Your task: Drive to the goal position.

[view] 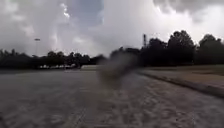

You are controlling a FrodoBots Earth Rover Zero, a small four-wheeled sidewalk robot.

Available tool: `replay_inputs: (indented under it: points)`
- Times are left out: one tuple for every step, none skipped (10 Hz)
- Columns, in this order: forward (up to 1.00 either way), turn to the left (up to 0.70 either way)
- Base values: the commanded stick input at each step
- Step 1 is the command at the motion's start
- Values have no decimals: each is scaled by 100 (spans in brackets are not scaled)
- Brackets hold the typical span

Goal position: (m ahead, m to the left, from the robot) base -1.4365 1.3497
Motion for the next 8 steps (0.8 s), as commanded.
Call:
replay_inputs:
  points:
    - [70,0]
    - [70,0]
    - [70,0]
    - [70,0]
    - [70,0]
    - [70,0]
    - [70,0]
    - [70,0]
